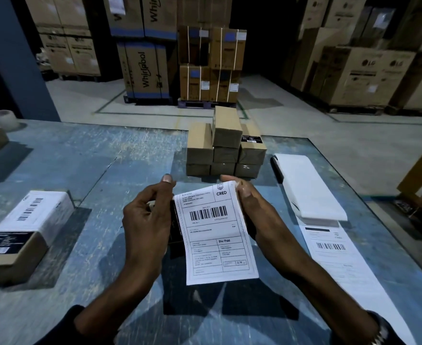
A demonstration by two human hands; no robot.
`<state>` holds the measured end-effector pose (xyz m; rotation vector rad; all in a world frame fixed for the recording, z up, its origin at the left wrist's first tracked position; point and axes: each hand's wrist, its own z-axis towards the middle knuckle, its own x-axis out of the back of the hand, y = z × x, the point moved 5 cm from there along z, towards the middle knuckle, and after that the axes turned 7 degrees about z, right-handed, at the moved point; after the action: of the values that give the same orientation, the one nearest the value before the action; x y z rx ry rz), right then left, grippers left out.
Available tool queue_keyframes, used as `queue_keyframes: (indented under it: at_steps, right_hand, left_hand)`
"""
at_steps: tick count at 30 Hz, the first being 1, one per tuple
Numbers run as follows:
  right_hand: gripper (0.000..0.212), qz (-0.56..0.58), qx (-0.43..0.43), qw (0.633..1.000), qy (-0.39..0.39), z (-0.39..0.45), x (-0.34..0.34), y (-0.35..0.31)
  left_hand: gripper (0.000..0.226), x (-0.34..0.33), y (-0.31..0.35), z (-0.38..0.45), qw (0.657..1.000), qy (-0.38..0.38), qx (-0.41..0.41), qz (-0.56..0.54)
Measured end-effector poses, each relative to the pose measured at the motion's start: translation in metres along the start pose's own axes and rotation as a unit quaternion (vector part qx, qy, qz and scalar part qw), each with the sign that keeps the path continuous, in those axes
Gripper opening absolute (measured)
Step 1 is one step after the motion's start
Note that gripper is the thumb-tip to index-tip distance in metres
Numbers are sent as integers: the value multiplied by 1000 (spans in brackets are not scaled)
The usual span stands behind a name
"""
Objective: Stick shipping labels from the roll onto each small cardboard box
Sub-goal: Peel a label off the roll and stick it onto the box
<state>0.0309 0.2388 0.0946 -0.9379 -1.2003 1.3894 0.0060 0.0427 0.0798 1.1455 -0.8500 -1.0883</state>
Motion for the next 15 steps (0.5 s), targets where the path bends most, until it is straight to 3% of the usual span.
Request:
queue_keyframes:
  at_steps: [4, 8, 15]
  right_hand:
    - [39, 4, -25, 999, -36, 1, -4, -2]
    - [47, 15, -13, 1000, -22, -1, -1, -1]
    - [41, 44, -21, 998, -42, -8, -4, 1]
  left_hand:
    - [33, 0, -3, 3, 1000, 4, 27, 1]
    - [37, 0, -10, 5, 999, 3, 44, 9]
    - [44, -1, -15, 5, 997, -5, 76, 5]
